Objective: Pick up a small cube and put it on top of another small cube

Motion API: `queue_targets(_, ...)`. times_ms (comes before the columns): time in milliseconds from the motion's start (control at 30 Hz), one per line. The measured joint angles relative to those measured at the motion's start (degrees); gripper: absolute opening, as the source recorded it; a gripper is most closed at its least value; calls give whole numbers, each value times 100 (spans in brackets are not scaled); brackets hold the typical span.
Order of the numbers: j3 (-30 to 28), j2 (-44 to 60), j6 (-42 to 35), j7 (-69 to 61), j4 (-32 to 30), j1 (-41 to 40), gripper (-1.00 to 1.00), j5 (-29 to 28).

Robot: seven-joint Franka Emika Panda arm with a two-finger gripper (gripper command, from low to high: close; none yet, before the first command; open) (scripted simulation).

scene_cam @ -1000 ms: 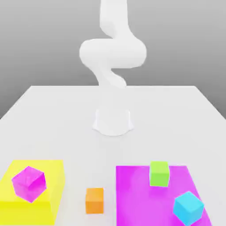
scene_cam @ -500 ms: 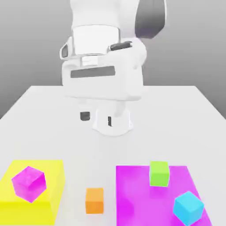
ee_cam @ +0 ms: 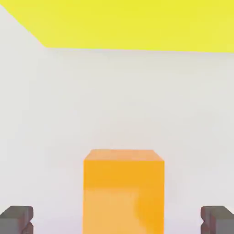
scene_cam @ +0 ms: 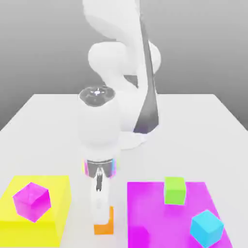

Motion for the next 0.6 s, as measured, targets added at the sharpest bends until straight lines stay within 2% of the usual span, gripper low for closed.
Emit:
queue_targets(33, -37, 210, 167, 17, 40, 33, 0, -15)
queue_targets(67, -58, 326, 261, 31, 61, 50, -100, -29)
queue_targets(300, -59, 310, 261, 35, 58, 51, -100, -32)
queue_targets(467, 56, -600, -471, -88, -121, -27, -100, 131)
queue_targets(600, 58, -1007, -1151, -940, 150, -301, -100, 371)
